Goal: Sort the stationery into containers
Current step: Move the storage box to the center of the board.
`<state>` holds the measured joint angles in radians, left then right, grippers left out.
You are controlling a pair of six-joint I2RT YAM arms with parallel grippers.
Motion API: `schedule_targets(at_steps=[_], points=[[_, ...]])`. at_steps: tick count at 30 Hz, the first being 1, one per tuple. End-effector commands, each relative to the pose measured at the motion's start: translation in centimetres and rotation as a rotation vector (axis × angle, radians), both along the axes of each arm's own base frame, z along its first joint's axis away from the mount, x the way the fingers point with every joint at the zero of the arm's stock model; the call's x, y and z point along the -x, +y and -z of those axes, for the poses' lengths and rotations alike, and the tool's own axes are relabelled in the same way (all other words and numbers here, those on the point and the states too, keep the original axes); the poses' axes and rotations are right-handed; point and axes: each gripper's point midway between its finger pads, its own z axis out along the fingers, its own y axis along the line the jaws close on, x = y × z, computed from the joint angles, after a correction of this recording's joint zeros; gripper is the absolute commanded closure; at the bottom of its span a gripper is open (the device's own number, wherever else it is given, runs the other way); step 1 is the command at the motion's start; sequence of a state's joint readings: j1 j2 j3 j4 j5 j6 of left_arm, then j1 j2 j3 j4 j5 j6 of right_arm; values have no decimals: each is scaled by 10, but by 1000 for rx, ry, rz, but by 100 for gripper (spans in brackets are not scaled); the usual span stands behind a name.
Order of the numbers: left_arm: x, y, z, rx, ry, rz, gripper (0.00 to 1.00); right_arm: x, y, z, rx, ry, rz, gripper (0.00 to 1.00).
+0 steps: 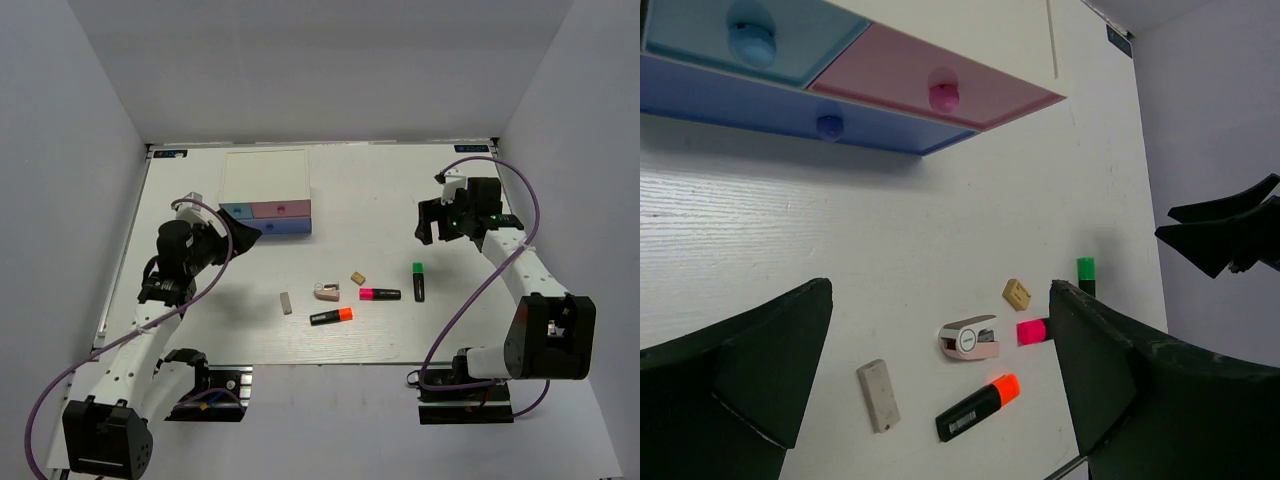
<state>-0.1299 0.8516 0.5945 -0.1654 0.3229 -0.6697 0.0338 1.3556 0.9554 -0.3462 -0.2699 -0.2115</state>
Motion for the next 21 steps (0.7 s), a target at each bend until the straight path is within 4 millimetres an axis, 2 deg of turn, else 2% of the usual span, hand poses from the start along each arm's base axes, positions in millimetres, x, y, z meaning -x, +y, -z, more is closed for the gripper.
schedule_targets(at_steps=[1,9,15,19,21], points=[[1,-5,1,3,-19,39,0,-3,11,-15,-39,-22,-54,10],[-4,-7,9,-13,5,54,0,18,26,-10,-27,-26,-279,10],[-8,-10,7,-19,-13,79,11,20,19,-2,16,-17,-270,10],[-9,-13,8,-11,-11,99,29,28,25,1,-1,-11,-331,10],[-11,-13,15,-13,11,99,51,33,27,4,-18,11,-334,10]])
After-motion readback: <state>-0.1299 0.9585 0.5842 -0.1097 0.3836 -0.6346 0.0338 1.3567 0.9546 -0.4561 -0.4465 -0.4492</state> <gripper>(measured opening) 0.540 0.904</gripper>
